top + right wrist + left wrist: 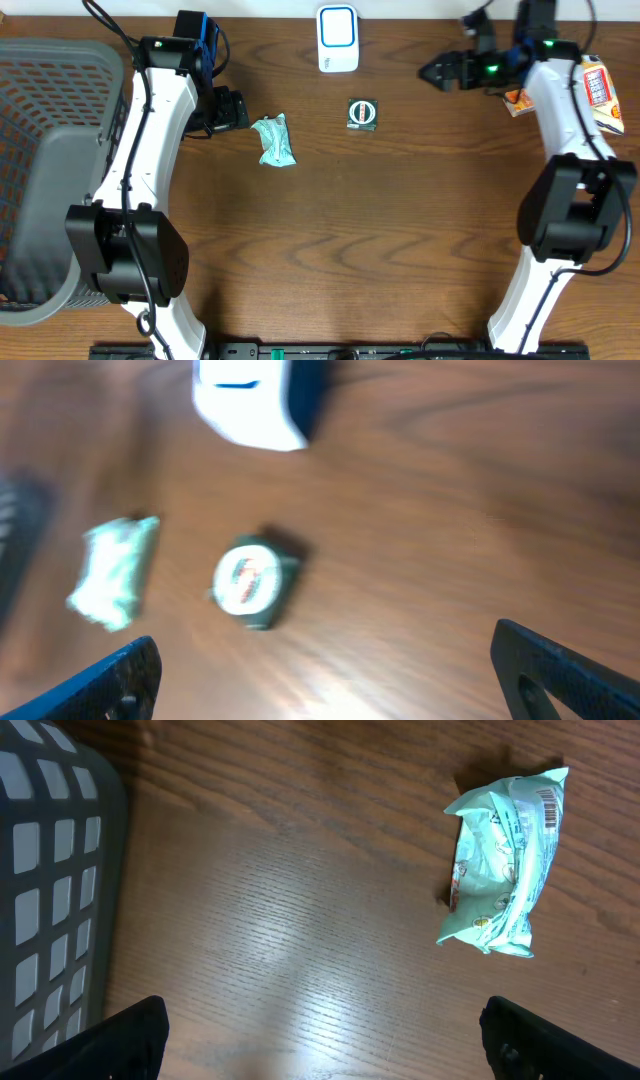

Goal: Scan the item barcode
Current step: 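Reach the right gripper to the teal wrapper and grasp it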

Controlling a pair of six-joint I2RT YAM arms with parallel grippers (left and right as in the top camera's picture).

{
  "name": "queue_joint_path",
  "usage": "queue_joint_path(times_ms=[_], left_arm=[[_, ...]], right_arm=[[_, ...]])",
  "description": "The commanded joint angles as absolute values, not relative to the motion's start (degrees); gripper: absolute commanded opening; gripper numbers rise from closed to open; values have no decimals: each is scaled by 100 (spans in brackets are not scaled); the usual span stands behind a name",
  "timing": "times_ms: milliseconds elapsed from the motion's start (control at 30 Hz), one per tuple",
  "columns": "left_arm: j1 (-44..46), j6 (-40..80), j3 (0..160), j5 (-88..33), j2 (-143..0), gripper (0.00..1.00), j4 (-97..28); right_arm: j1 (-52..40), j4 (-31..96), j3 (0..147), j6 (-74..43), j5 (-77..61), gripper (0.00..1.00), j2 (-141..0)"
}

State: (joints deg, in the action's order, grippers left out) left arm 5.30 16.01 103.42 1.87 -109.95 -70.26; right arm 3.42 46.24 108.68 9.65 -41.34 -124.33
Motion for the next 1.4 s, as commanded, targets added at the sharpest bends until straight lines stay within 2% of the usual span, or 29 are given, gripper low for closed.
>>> queue_joint_path(times_ms=[0,133,200,233,267,333,400,467,533,600,933,1000,1133,1233,1300,1367], left_arm=[[515,1507,10285,263,-10984,98,-7046],[515,1507,10285,263,-10984,98,-7046],[515,1507,10285,263,-10984,98,-7046],[515,1507,10285,263,-10984,98,-7046],[515,1507,10285,263,-10984,98,-7046],[515,1507,10285,263,-10984,98,-7046],[515,1507,10285,263,-10984,98,-7046],[515,1507,10285,263,-10984,98,-7046],[515,1507,10285,263,-10984,98,-7046],[515,1507,10285,261,-10984,98,-7046],[515,1507,10285,263,-10984,98,-7046],[515,1507,10285,263,-10984,98,-7046],[515,1507,10285,261,-10984,98,-7046],[515,1507,10285,263,-10984,98,-7046],[515,1507,10285,263,-10984,98,-7046],[515,1507,10285,263,-10984,98,-7046]], right_arm=[[-104,4652,10884,576,-4838,99,-12440],[-672,4423,10884,228,-4805,99,-12442],[-954,4390,10884,217,-4744,88,-12442],[-1103,4386,10884,215,-4628,85,-12442],[-1286,4366,10884,215,-4423,86,-12453],[-1638,4300,10884,93,-3881,98,-12484],[-1957,4193,10881,-366,-3212,99,-12534],[-2215,4091,10879,-893,-2663,96,-12584],[-2469,3962,10879,-1380,-2268,87,-12667],[-2683,3806,10879,-1649,-2191,83,-12766],[-3446,3336,10879,-2722,-1876,76,-13520],[-3529,3304,10879,-2718,-1870,71,-13614],[-3662,3297,10879,-2718,-1732,50,-13771],[-3704,3406,10877,-2718,-1437,40,-13797],[-3708,3573,10879,-2720,-1138,30,-13795],[-3691,3756,10879,-2720,-910,25,-13758]])
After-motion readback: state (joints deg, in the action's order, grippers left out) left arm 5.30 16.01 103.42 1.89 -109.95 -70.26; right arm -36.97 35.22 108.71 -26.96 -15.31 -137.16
